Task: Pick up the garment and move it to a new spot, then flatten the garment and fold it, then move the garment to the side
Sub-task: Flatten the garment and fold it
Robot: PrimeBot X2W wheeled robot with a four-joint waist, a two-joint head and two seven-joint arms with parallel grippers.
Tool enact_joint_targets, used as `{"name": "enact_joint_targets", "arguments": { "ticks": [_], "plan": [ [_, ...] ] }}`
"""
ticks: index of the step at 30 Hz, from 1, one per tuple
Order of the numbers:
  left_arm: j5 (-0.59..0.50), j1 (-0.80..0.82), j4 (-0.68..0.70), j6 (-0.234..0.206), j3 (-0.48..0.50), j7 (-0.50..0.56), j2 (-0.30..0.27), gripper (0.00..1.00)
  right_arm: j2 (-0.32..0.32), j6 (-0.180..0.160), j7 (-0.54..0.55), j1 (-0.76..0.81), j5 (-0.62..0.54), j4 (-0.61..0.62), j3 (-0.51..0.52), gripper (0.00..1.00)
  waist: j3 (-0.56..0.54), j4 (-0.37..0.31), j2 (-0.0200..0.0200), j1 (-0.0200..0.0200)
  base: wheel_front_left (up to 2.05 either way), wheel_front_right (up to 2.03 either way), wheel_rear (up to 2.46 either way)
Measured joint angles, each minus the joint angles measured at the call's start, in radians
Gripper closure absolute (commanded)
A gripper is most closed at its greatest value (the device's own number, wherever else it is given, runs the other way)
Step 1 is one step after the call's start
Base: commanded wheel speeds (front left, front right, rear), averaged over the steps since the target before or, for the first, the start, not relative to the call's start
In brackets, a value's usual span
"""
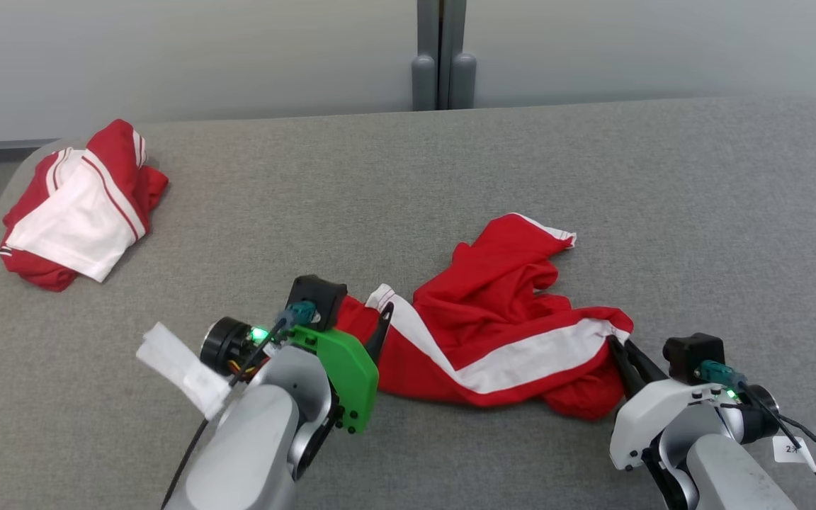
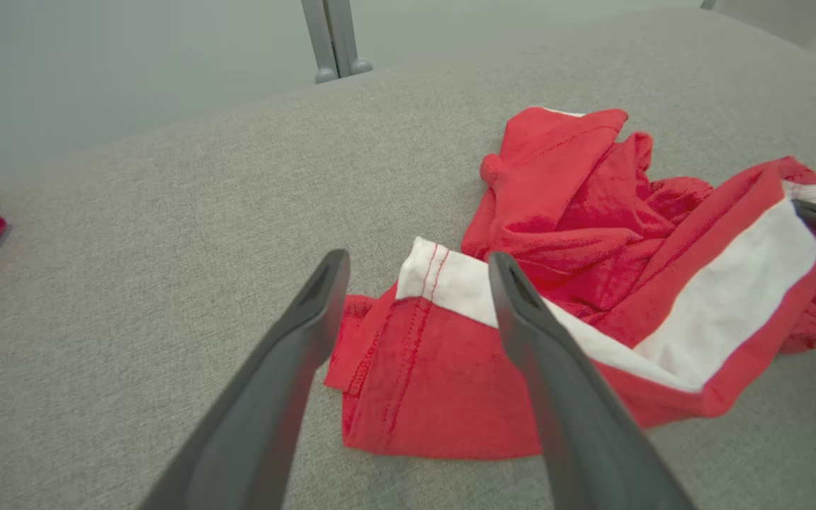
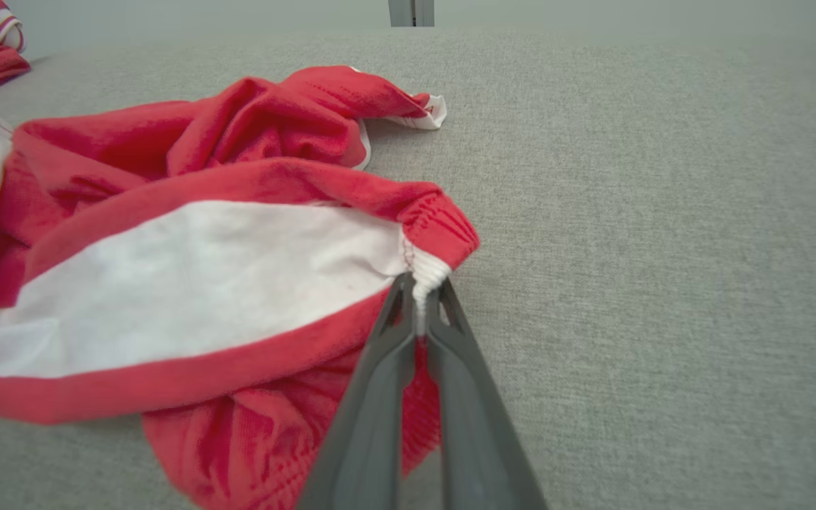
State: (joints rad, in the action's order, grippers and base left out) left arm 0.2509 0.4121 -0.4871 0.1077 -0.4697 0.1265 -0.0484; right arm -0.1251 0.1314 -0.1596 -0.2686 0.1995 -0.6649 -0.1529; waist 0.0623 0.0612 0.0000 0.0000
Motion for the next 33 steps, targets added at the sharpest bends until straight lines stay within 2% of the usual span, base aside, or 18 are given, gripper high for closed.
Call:
{"name": "enact_joint_targets", "arguments": {
  "ticks": [4,8,16,26,28,29,30,31,33],
  "plan": [
    [0.03,0.079,-0.081,0.007,-0.014,0.128,0.0,0.0,0.007,0.0,0.001,-0.009,-0.001,0.006,-0.025,1.0,0.013,-0.023,0.0,0.0,0.0,0.0,0.0],
    [0.075,0.124,-0.108,0.008,-0.017,0.163,0.0,0.0,0.009,0.0,-0.005,-0.022,0.0,0.012,-0.034,1.0,0.035,-0.04,0.0,0.0,0.0,0.0,0.0],
    [0.129,0.158,-0.147,-0.02,-0.048,0.159,0.0,0.0,0.011,0.0,-0.017,-0.029,0.001,0.013,-0.036,1.0,0.07,-0.058,0.0,0.0,0.0,0.0,0.0],
    [0.182,0.18,-0.175,-0.02,-0.103,0.172,0.0,0.0,0.012,0.0,-0.027,-0.035,-0.001,0.009,-0.027,1.0,0.082,-0.058,0.0,0.0,0.0,0.0,0.0],
    [0.187,0.184,-0.175,-0.02,-0.111,0.171,0.0,0.11,0.012,0.0,-0.029,-0.035,-0.002,0.008,-0.025,1.0,0.082,-0.056,0.0,0.0,0.0,0.0,0.0],
    [0.189,0.185,-0.174,-0.02,-0.114,0.172,0.0,0.29,0.012,0.0,-0.03,-0.035,-0.002,0.008,-0.025,1.0,0.082,-0.056,0.0,0.0,0.0,0.0,0.0],
    [0.191,0.185,-0.174,-0.02,-0.117,0.172,0.0,0.35,0.013,0.0,-0.031,-0.036,-0.002,0.008,-0.024,1.0,0.082,-0.055,0.0,0.0,0.0,0.0,0.0],
    [0.193,0.186,-0.174,-0.02,-0.121,0.173,0.0,0.47,0.013,0.0,-0.031,-0.036,-0.002,0.007,-0.024,1.0,0.082,-0.054,0.0,0.0,0.0,0.0,0.0],
    [0.194,0.188,-0.175,-0.02,-0.125,0.176,0.0,0.54,0.013,0.0,-0.031,-0.036,-0.002,0.007,-0.023,1.0,0.082,-0.054,0.0,0.0,0.0,0.0,0.0]
  ]
}}
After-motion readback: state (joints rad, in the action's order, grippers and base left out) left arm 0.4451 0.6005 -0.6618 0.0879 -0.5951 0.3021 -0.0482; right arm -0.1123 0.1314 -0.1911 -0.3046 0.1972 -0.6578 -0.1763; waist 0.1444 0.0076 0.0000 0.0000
